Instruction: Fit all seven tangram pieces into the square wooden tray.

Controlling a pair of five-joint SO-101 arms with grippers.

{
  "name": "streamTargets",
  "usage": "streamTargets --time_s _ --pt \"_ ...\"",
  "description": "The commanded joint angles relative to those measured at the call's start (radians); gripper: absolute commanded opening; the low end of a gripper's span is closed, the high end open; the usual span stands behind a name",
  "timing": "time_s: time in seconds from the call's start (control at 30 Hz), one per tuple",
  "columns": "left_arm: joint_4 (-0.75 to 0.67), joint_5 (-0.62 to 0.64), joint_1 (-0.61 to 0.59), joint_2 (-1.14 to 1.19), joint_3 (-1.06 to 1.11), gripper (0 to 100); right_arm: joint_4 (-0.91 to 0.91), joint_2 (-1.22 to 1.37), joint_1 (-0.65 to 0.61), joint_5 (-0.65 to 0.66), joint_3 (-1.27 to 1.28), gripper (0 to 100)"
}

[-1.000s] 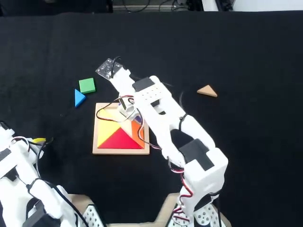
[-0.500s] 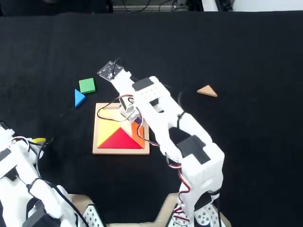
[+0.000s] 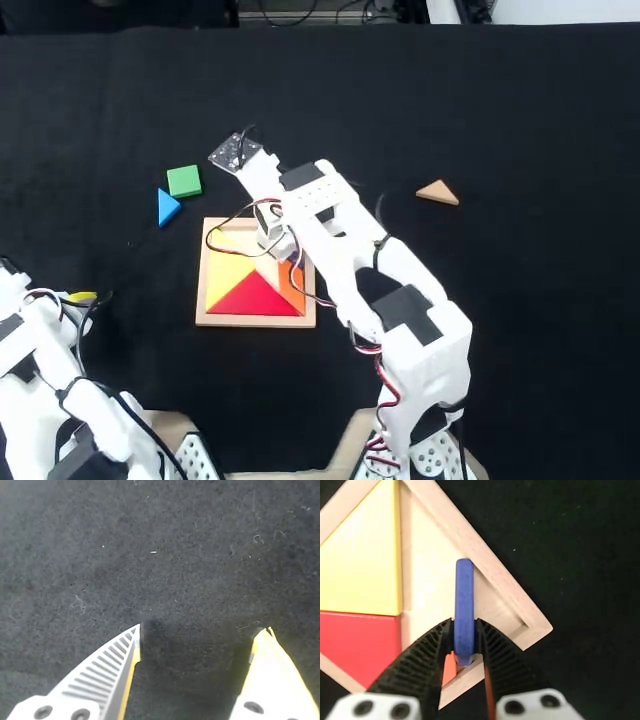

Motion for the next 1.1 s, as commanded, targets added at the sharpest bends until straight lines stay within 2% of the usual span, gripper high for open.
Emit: streamTargets --time_s 0.0,0.23,0.4,0.47,0.8,1.0,1.07 --pt "-0.009 0.002 0.007 -0.012 -0.004 34 0.014 -0.004 0.023 0.018 -0.035 1.1" --pt "-0.009 0.002 0.007 -0.012 -0.004 34 0.035 -0.004 0.025 0.034 -0.036 2.1" --pt "-0.009 0.002 0.007 -0.012 -0.004 34 0.091 -0.008 0.044 0.008 -0.096 15.9" --pt "-0.009 0.002 0.007 -0.012 -0.004 34 0.103 -0.025 0.051 0.012 -0.110 17.5" --pt "-0.009 0.002 0.007 -0.012 -0.004 34 0.098 -0.073 0.052 0.031 -0.113 17.2" --pt "-0.009 0.002 0.008 -0.012 -0.004 34 0.095 -0.091 0.014 0.032 -0.136 1.5" --pt "-0.009 0.002 0.008 -0.012 -0.004 34 0.095 -0.099 -0.015 0.032 -0.136 1.8"
